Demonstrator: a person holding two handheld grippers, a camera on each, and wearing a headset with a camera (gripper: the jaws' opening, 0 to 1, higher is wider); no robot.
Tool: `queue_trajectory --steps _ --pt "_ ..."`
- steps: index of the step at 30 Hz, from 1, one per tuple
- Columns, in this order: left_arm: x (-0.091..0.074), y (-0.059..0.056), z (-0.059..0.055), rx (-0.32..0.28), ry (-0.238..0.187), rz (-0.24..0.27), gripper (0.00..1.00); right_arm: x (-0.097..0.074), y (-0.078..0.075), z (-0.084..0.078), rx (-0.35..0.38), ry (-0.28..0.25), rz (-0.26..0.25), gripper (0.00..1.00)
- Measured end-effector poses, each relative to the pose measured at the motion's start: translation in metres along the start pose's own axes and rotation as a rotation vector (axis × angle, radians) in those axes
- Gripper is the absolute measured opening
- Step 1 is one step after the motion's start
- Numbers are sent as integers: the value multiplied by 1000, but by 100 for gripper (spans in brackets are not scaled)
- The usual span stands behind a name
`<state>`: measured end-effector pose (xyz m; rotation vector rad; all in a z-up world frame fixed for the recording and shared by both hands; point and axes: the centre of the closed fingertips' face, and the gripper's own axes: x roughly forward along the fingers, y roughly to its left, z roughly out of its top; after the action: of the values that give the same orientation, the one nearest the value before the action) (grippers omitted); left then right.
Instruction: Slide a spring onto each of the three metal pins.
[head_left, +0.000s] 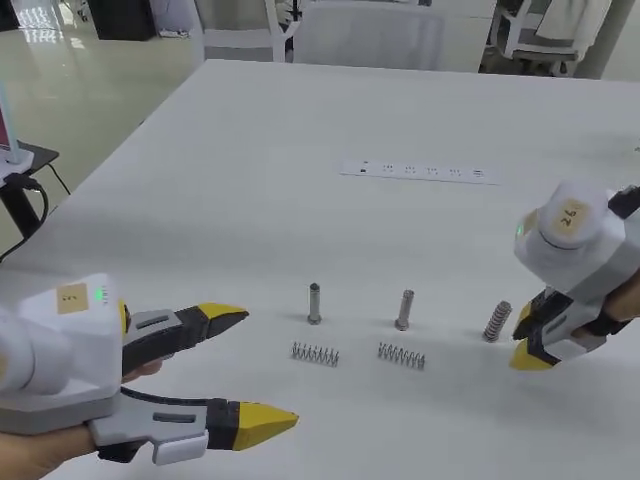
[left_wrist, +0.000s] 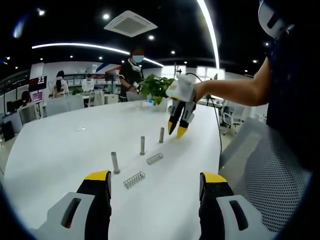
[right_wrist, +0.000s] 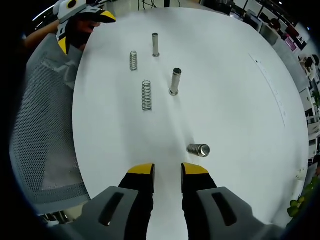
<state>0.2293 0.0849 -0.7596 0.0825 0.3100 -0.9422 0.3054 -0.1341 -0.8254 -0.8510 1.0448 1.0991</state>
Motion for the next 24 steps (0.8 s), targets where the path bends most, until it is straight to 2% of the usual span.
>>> queue_trajectory --steps 7,12,24 --pt "-1 -1 1 6 -3 -2 68 -1 17 11 -10 -29 14 19" --pt "-1 -2 2 11 -5 -4 68 0 24 23 -21 -56 21 20" --pt "-2 -5 3 18 -4 -4 68 12 32 53 -72 -90 33 19"
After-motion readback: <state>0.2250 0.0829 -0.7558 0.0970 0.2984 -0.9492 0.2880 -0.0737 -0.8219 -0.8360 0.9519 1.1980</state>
